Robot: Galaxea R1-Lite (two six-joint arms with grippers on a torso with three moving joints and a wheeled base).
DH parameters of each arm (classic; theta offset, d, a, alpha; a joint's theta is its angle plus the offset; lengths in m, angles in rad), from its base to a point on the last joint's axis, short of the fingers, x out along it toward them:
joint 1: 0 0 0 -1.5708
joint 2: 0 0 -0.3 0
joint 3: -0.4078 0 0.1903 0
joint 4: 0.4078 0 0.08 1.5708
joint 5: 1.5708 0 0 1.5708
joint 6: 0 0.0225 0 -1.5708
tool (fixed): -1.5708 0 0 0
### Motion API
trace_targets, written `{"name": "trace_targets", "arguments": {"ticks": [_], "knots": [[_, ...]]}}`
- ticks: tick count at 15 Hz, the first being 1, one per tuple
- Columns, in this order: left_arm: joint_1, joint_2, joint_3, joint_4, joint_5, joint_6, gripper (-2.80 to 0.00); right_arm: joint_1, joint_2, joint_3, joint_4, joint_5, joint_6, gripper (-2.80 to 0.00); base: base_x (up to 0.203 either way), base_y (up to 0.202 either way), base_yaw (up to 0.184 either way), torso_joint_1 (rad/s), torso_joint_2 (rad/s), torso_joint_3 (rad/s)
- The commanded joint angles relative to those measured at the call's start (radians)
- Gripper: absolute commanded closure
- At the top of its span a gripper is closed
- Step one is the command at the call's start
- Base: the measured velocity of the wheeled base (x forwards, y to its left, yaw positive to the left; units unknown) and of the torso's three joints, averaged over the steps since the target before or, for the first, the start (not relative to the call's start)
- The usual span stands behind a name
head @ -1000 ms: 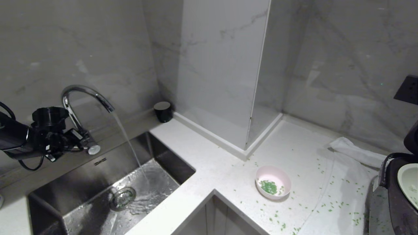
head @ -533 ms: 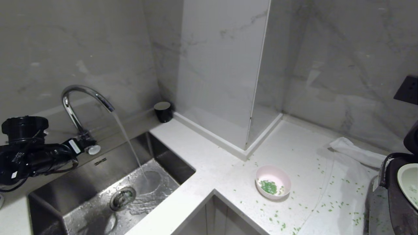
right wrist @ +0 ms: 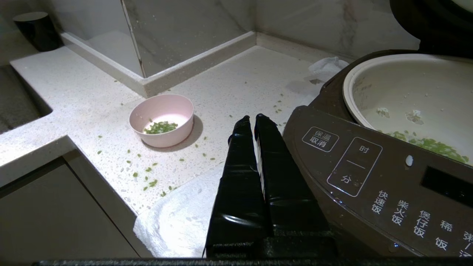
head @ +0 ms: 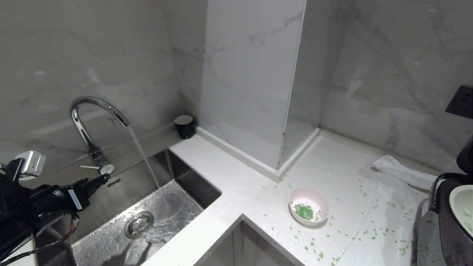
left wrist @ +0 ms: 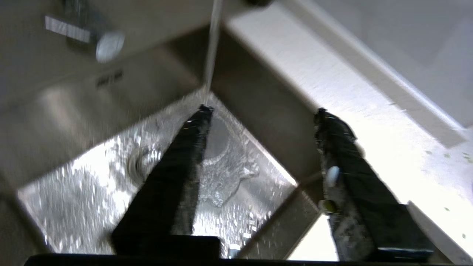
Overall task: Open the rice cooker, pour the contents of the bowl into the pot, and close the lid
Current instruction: Turn on the tap, then pick up the bowl on the table
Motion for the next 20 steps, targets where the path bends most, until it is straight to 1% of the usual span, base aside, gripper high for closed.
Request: {"name": "trace_targets", "arguments": {"ticks": [1,2,4,5,6,8,10,13,15,17,18,19,20], "knots": [[-0.019,-0.165,0.054,-0.019,-0.021,0.022,0.00,0.000,0.000,0.002,0.000,-0.001,0.000,0.00,0.000,0.000,0.000,0.000,0.00,0.000],[-0.024,-0.208,0.062,-0.002,-0.057,0.027,0.00,0.000,0.000,0.002,0.000,-0.001,0.000,0.00,0.000,0.000,0.000,0.000,0.00,0.000],[-0.024,-0.308,0.084,0.040,-0.187,0.035,0.00,0.000,0.000,0.002,0.000,-0.001,0.000,0.00,0.000,0.000,0.000,0.000,0.00,0.000],[-0.024,-0.370,0.087,0.064,-0.229,0.044,0.00,0.000,0.000,0.002,0.000,-0.001,0.000,0.00,0.000,0.000,0.000,0.000,0.00,0.000],[-0.024,-0.439,0.085,0.098,-0.255,0.053,0.00,0.000,0.000,0.002,0.000,0.000,0.000,0.00,0.000,0.000,0.000,0.000,0.00,0.000],[-0.027,-0.586,0.066,0.192,-0.279,0.066,0.00,0.000,0.000,0.002,0.000,0.001,0.000,0.00,0.000,0.000,0.000,0.000,0.00,0.000],[-0.032,-0.756,0.034,0.329,-0.326,0.072,0.00,0.000,0.000,0.002,0.000,0.000,0.000,0.00,0.000,0.000,0.000,0.000,0.00,0.000],[-0.042,-0.979,-0.035,0.560,-0.418,0.075,0.00,0.000,0.000,0.002,0.000,-0.001,0.000,0.00,0.000,0.000,0.000,0.000,0.00,0.000],[-0.054,-1.103,-0.085,0.672,-0.461,0.074,0.00,0.000,0.000,0.002,0.000,-0.001,0.000,0.00,0.000,0.000,0.000,0.000,0.00,0.000],[-0.102,-1.214,-0.166,0.878,-0.487,0.076,0.00,0.000,0.000,0.002,0.000,-0.001,0.000,0.00,0.000,0.000,0.000,0.000,0.00,0.000],[-0.129,-1.244,-0.191,0.944,-0.487,0.099,0.00,0.000,0.000,0.002,0.000,0.001,0.000,0.00,0.000,0.000,0.000,0.000,0.00,0.000],[-0.132,-1.247,-0.175,0.952,-0.466,0.130,0.00,0.000,0.000,0.002,0.000,-0.001,0.000,0.00,0.000,0.000,0.000,0.000,0.00,0.000],[-0.132,-1.247,-0.143,0.952,-0.416,0.162,0.00,0.000,0.000,0.002,0.000,0.000,0.000,0.00,0.000,0.000,0.000,0.000,0.00,0.000]]}}
